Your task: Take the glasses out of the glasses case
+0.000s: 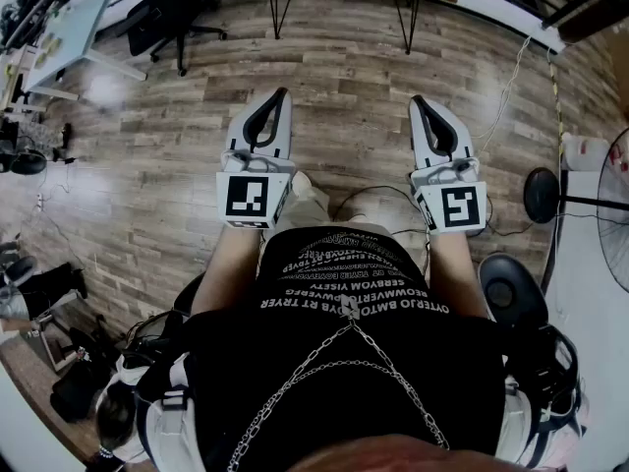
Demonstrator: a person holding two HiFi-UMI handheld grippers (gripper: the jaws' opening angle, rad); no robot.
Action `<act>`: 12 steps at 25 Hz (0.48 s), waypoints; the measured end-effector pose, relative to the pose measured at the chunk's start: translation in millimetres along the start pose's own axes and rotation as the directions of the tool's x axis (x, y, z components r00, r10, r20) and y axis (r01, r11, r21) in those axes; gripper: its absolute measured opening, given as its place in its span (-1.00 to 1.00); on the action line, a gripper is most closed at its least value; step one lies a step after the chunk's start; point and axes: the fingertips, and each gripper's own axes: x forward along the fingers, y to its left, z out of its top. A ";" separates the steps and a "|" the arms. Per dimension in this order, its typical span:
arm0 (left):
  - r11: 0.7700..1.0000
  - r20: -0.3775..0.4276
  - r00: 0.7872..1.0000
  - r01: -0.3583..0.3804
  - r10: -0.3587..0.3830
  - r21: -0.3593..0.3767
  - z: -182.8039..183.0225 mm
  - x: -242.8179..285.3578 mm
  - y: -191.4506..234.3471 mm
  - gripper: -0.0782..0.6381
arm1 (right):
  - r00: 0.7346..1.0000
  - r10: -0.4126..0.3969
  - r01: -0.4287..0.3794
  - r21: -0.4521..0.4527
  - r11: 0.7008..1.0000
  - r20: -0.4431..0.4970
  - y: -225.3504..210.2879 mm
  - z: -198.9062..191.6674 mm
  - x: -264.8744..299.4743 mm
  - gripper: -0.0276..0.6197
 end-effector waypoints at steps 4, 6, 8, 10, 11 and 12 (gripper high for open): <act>0.999 0.011 1.000 0.016 -0.017 0.029 4.8 3.9 10.2 -0.70 | 1.000 -0.004 0.004 0.011 1.000 -0.008 8.0 0.0 12.6 -0.87; 0.999 0.018 0.999 0.029 -0.029 0.030 5.6 8.2 18.7 -0.70 | 1.000 -0.006 0.006 0.014 1.000 -0.019 12.7 -1.1 24.2 -0.87; 0.999 0.021 0.999 0.042 -0.042 0.025 5.4 15.2 28.6 -0.70 | 0.999 -0.010 0.010 0.012 1.000 -0.036 16.7 -3.1 38.2 -0.86; 0.998 0.019 0.998 0.058 -0.059 0.021 3.4 25.0 38.2 -0.70 | 0.999 -0.011 0.012 0.021 1.000 -0.050 19.7 -5.5 53.7 -0.86; 0.997 0.016 0.998 0.068 -0.068 0.024 1.3 30.5 43.0 -0.70 | 0.999 -0.009 0.011 0.033 0.999 -0.054 21.5 -7.2 61.7 -0.86; 0.997 0.012 0.997 0.076 -0.076 0.029 -1.6 35.9 48.1 -0.70 | 0.998 -0.006 0.009 0.046 0.999 -0.057 24.0 -9.3 69.7 -0.86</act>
